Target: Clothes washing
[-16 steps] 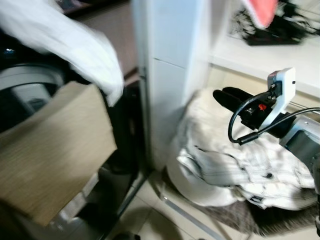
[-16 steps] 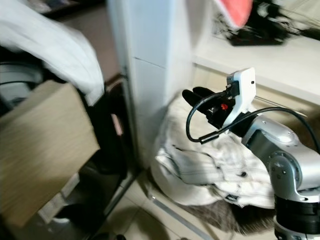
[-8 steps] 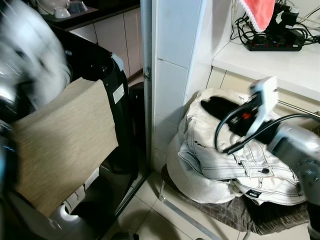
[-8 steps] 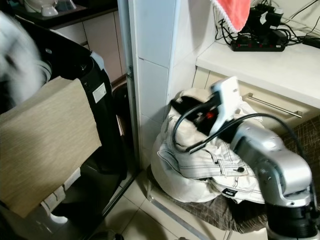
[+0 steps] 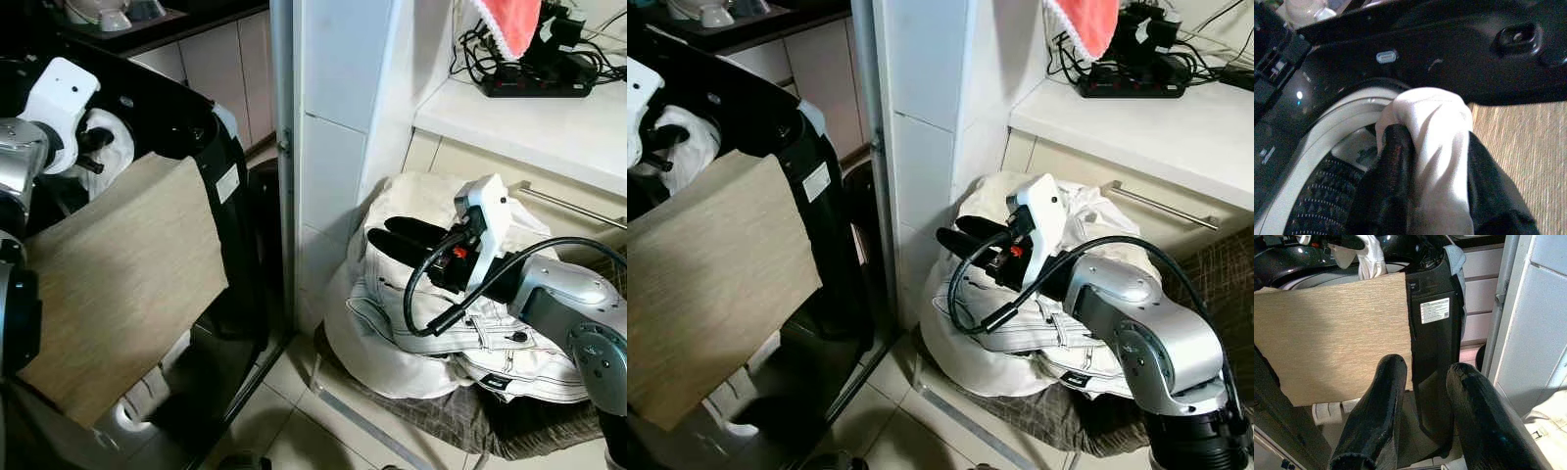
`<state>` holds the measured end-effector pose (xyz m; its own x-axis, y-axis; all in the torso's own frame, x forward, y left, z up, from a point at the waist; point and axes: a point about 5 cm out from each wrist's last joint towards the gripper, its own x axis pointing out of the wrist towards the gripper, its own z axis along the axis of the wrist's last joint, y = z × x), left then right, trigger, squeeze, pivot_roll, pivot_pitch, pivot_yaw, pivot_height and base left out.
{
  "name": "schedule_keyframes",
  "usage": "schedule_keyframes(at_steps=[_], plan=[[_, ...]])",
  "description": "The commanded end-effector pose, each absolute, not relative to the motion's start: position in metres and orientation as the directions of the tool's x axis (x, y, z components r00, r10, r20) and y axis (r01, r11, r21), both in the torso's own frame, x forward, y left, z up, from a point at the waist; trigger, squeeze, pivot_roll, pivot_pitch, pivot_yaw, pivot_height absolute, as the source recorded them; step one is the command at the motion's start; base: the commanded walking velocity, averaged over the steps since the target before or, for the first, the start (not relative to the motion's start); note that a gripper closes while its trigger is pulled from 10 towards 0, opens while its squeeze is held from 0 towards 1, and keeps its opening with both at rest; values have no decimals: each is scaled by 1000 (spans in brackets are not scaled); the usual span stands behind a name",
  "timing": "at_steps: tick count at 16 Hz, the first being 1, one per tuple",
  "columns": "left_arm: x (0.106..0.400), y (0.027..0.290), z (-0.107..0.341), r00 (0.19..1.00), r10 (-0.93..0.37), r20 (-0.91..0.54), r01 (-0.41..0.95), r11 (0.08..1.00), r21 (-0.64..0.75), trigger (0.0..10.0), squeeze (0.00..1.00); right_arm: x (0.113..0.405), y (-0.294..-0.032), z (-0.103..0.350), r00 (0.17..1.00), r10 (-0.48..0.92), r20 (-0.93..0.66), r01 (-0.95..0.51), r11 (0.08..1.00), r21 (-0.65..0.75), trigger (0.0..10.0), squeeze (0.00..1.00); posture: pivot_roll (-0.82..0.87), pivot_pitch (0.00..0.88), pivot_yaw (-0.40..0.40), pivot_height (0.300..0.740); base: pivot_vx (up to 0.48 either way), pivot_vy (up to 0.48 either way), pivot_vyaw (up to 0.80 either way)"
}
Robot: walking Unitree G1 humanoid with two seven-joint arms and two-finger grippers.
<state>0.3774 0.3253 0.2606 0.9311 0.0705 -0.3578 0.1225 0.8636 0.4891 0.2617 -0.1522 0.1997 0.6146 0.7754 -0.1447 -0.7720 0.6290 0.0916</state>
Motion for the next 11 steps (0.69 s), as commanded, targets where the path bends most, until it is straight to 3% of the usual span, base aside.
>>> schedule_keyframes(at_steps=[1,4,6,7,8,9,11], plan=[[376,331,272,936,97,-339,93,859,503,10000,1000,260,-153,201,615,772,-159,-772,631,77,10000,0,-108,0,33,740,0,0,0],[374,335,276,936,137,-324,63,840,539,10000,1000,270,-162,199,684,708,-177,-709,702,66,10000,0,-107,0,35,740,0,0,0],[375,338,284,952,199,-235,-5,773,635,10000,1000,291,-178,193,821,533,-202,-531,844,69,10000,0,-108,0,34,740,0,0,0],[378,330,289,975,136,-176,7,771,637,10000,773,299,-186,190,866,456,-206,-449,890,81,10000,0,-108,0,34,740,0,0,0],[383,315,292,991,29,-131,53,811,583,10000,0,304,-192,187,889,400,-224,-398,916,58,10000,0,-114,0,43,740,0,0,0],[390,282,290,973,-222,-61,226,874,431,10000,0,312,-200,175,907,319,-276,-331,944,3,10000,992,-119,0,47,740,0,0,0],[391,253,284,917,-398,-11,372,845,385,10000,0,319,-205,165,911,266,-314,-287,958,-22,10000,1000,-119,0,48,740,0,0,0]])
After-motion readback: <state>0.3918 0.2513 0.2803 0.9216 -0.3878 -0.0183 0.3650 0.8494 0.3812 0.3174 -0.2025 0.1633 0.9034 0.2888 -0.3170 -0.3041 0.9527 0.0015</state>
